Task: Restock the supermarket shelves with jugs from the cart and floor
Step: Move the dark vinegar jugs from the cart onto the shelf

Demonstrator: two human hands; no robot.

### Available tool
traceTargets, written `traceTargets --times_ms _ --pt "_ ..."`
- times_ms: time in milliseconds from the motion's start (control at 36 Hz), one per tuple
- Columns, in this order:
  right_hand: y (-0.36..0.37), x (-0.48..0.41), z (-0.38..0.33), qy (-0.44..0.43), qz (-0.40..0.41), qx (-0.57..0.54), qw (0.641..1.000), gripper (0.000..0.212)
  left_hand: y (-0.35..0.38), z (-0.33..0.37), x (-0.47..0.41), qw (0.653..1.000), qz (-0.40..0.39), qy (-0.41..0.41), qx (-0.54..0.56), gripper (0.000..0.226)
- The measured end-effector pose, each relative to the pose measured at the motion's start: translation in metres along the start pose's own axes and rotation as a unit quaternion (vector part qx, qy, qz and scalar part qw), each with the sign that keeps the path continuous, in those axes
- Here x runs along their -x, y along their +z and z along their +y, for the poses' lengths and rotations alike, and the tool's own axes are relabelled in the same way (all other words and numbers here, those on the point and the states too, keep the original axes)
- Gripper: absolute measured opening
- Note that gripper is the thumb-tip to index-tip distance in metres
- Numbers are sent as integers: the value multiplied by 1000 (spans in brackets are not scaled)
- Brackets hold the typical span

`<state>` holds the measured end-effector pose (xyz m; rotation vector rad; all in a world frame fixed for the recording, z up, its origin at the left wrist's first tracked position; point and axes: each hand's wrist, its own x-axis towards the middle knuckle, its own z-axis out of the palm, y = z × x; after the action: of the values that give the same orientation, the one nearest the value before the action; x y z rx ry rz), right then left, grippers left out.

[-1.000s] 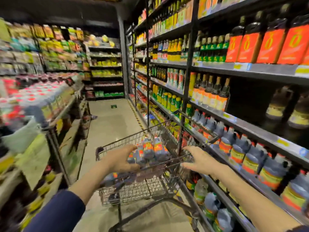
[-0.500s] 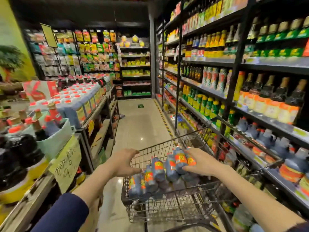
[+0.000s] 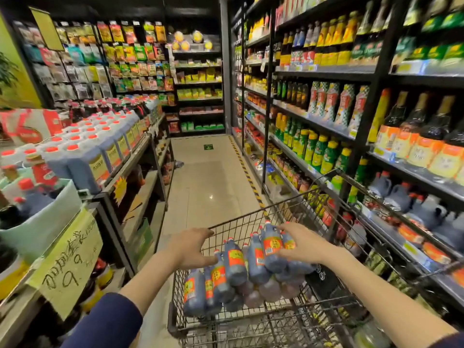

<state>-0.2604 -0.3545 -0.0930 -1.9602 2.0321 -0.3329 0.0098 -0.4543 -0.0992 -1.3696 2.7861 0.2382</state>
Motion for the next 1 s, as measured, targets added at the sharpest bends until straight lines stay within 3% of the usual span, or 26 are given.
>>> traceTargets --times_ms 167,361,472,639,750,889,1000 --pt "-5 -46 57 0 -34 9 999 68 10 22 -67 1000 -25 1 0 110" --pt "-18 -93 120 -1 -54 10 998 73 31 46 -138 998 -58 -22 29 86" --pt "-22 -107 147 18 -84 -3 996 73 43 63 -167 995 -77 -41 57 106" --pt "-20 -120 174 28 -102 -25 994 60 76 73 -206 989 -114 -49 84 107" --pt "-11 -129 191 31 -113 -46 992 62 114 69 -232 979 -140 -81 126 99" --pt "5 -137 210 66 -126 -78 987 54 135 84 -250 965 -175 -86 174 59" --pt "17 -143 224 89 -129 -127 979 47 157 91 -270 940 -215 -87 250 51"
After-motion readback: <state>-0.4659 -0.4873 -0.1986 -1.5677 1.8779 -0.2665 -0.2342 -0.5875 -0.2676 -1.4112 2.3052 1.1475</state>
